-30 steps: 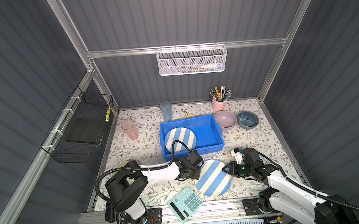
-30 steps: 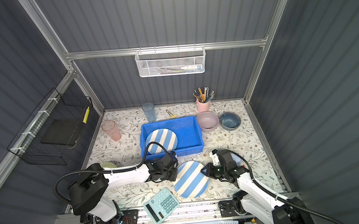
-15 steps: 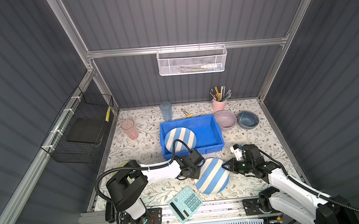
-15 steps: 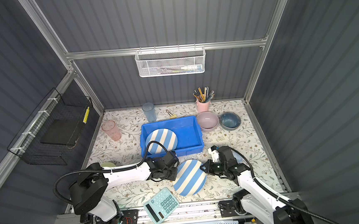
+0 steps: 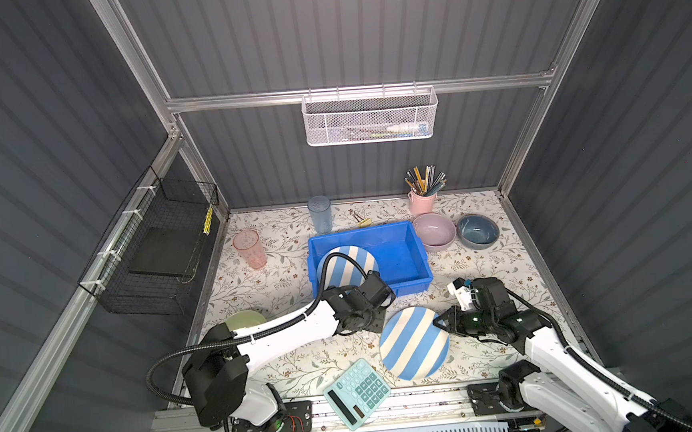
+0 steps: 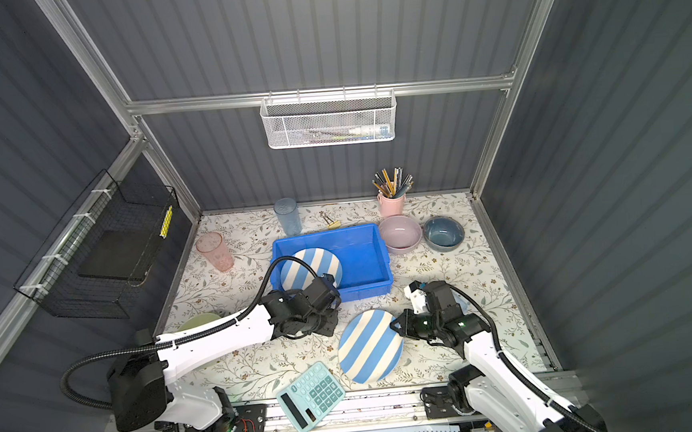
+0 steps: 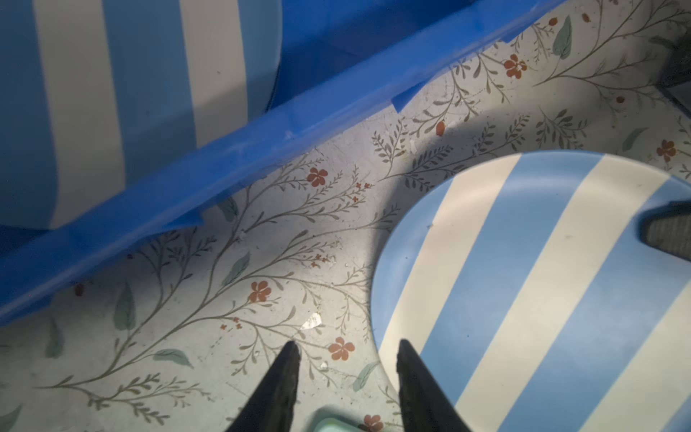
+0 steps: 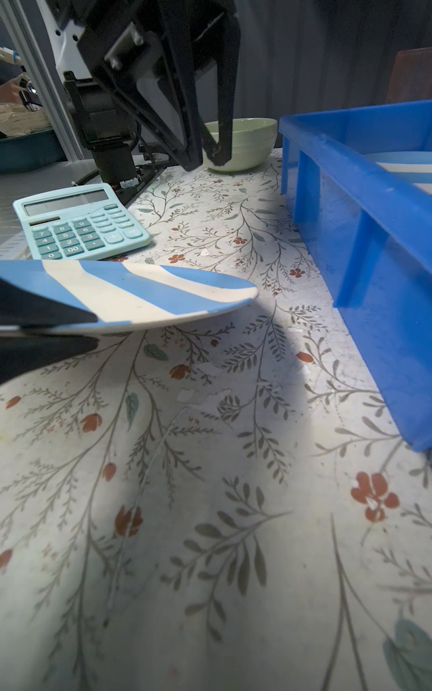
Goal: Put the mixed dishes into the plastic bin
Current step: 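Pinch the rim of the second striped plate with both grippers, then lift the striped plate with the right gripper while left grips the bin rim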
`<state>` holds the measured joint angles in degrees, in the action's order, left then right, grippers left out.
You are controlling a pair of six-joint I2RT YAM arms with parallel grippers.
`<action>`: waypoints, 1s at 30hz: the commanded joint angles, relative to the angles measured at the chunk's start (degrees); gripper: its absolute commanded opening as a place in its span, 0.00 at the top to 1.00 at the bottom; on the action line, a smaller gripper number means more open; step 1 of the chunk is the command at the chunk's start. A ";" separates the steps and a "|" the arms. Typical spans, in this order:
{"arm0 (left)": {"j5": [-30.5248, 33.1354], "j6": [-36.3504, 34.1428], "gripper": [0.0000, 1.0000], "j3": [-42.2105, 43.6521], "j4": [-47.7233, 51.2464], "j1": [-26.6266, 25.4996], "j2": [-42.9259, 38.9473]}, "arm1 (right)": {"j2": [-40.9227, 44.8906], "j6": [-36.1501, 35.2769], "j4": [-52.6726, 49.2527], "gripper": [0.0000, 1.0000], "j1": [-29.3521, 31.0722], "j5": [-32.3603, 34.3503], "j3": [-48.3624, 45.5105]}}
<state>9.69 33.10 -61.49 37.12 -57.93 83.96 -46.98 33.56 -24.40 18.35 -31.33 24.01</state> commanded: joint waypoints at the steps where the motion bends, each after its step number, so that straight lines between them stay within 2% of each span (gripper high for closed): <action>1: 2.34 -1.58 0.51 -2.83 9.12 4.17 -3.05 | 1.10 -2.13 -3.59 1.00 -0.37 -1.81 3.85; 6: 0.27 -2.08 0.45 -2.86 11.66 12.81 -9.11 | 1.89 -1.99 -1.57 1.00 -0.36 -7.02 5.10; 10: 0.11 -3.70 0.43 -3.62 13.79 19.14 -10.79 | 1.18 -1.44 0.70 1.00 -0.40 -11.39 7.43; 13: 0.79 -4.60 0.43 -3.60 14.34 22.28 -10.93 | -0.72 -1.83 1.81 1.00 -0.33 -11.37 10.64; 16: -1.64 -5.08 0.44 -2.28 13.00 25.95 -10.51 | -4.78 -2.32 4.60 1.00 -0.38 -11.30 15.27; 22: -4.50 -5.97 0.46 0.50 9.41 29.76 -9.74 | -14.40 -2.03 8.02 1.00 -0.34 -7.41 25.11; 27: -4.19 -6.64 0.52 2.33 7.23 32.12 -8.23 | -22.38 0.07 11.22 1.00 -0.34 -2.20 31.82; 30: -6.33 -7.20 0.55 3.66 4.20 33.28 -7.13 | -27.22 0.74 12.32 1.00 -0.26 0.61 35.39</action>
<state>5.74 27.53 -59.00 44.16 -25.56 75.72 -71.72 33.01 -15.49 18.13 -33.82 56.23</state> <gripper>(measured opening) 0.459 0.063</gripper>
